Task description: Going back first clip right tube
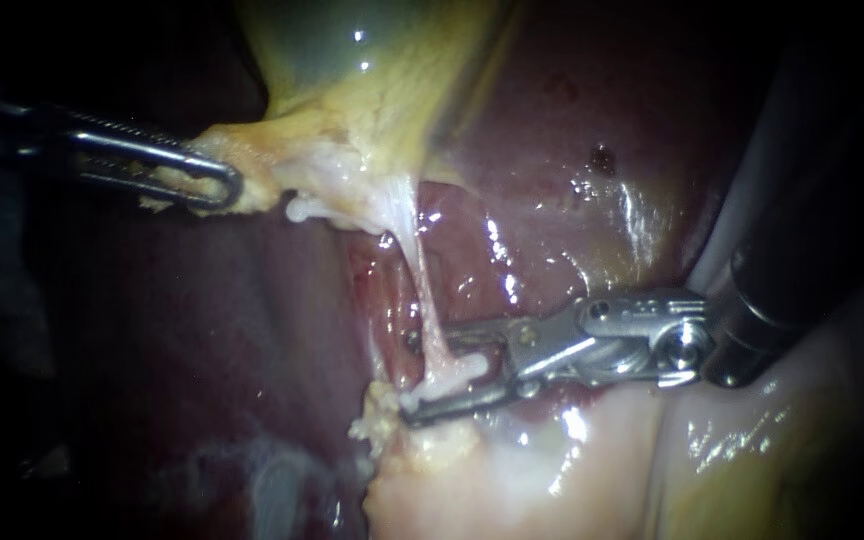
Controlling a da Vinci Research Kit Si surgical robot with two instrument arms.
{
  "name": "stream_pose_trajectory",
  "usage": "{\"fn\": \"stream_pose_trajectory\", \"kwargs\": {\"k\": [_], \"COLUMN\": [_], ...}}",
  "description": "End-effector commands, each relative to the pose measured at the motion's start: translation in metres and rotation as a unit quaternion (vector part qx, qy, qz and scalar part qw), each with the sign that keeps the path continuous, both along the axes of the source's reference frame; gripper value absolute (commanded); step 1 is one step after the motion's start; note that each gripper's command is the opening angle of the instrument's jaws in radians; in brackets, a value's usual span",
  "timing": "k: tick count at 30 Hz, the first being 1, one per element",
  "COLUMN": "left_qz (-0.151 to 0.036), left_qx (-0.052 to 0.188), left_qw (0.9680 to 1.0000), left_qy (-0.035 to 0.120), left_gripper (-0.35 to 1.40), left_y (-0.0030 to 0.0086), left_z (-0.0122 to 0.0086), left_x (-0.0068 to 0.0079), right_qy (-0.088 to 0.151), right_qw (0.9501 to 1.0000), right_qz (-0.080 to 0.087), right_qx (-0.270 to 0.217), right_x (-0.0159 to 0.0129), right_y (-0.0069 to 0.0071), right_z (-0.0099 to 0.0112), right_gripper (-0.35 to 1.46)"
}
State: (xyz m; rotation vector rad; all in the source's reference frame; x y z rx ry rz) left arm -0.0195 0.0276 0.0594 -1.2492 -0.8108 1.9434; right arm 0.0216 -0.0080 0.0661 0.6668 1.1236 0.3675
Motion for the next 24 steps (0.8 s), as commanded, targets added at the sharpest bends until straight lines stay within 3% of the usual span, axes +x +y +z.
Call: {"fn": "stream_pose_trajectory", "kwargs": {"k": [1, 11, 24], "left_qz": [0.000, 0.000, 0.000], "left_qx": [0.000, 0.000, -0.001], "left_qw": [1.0000, 1.0000, 1.0000], "left_qy": [0.000, 0.000, 0.000], "left_gripper": [-0.35, -0.35, -0.35], "left_y": [0.0000, 0.0000, -0.0001], "left_z": [0.0000, 0.0001, 0.0002], "left_x": [0.0000, 0.0000, 0.0000], "right_qy": [0.000, 0.003, 0.014], "right_qw": [1.0000, 1.0000, 0.9985], "right_qz": [-0.001, -0.004, -0.013], "right_qx": [0.000, -0.007, -0.050], "right_x": [-0.0001, -0.0002, -0.0012], "right_y": [-0.0001, 0.0001, 0.0014], "right_z": [-0.0001, 0.0001, 0.0014], "right_gripper": [0.50, 0.50, 0.50]}}
